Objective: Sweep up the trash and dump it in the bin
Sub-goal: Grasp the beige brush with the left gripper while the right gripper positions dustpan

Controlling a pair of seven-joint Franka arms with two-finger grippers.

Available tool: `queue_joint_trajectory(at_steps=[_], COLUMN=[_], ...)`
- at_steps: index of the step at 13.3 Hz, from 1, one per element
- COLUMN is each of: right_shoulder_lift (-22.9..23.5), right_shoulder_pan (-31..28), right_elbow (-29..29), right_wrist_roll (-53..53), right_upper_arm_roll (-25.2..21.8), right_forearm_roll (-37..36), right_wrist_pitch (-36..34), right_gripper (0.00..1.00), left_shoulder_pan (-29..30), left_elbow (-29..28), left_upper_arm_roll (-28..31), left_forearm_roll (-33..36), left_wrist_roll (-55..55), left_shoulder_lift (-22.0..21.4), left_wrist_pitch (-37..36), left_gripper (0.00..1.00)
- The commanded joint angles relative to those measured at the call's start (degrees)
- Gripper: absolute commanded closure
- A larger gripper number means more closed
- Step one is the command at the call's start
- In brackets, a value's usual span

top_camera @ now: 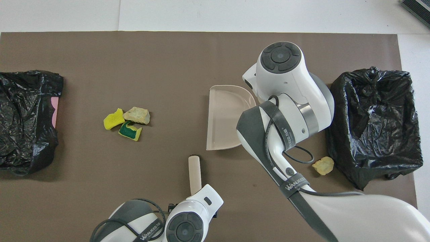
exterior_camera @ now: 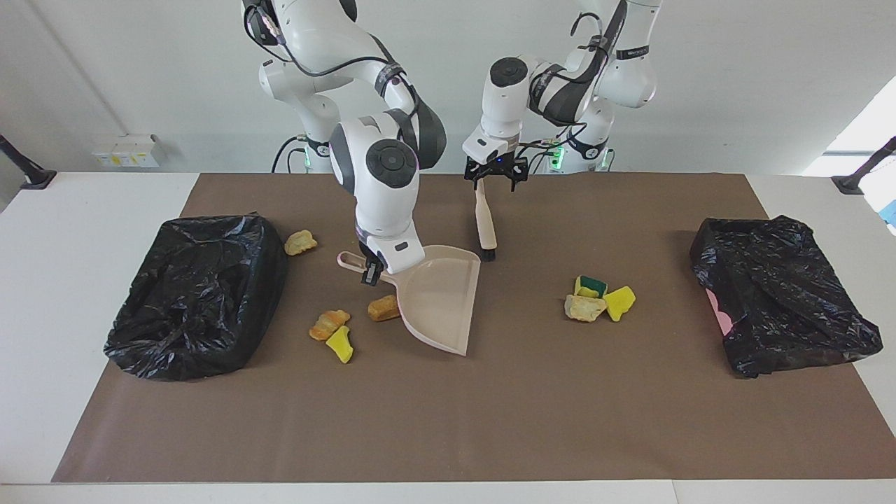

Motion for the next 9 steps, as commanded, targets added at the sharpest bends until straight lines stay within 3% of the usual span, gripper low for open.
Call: queue_joint_trajectory(at_steps=[1,2,4,5,9], right_shoulder_lift=[-3.49,-3.49,-3.49,-3.58,-3.32], right_shoulder_pan=[-0.83,-1.62,-1.72,-1.63,-1.11], right_elbow=[-5.51,-5.51,-5.51,-5.42,-4.19], right_wrist_roll=[-3.28,-5.91,-6.64,-6.73,-6.20], right_upper_arm_roll=[0.42,0.42,0.42,0.42,0.24], right_forearm_roll=[-1.27,-1.01,-1.01,-1.09,-1.53], right_wrist_pitch=[3.61,3.35,2.30,1.43,0.09], right_gripper=[1.00,1.00,1.00,1.00,1.00], left_shoulder_pan=[-1.58,-1.58,-1.40,-1.40,-0.44], left_elbow=[-2.16,-2.16,-2.16,-2.16,-1.37], left_upper_arm_roll=[1.10,1.10,1.10,1.10,1.37], left_forearm_roll=[-0.58,-0.58,-0.58,-0.67,-1.02], left_wrist_roll=[-0.74,-0.74,-0.65,-0.21,1.37], left_shoulder_lift=[-1.55,-1.46,-1.46,-1.46,-1.55], left_wrist_pitch=[1.43,1.35,1.17,1.08,-0.23], left_gripper=[0.00,0.12,0.89,1.00,1.00])
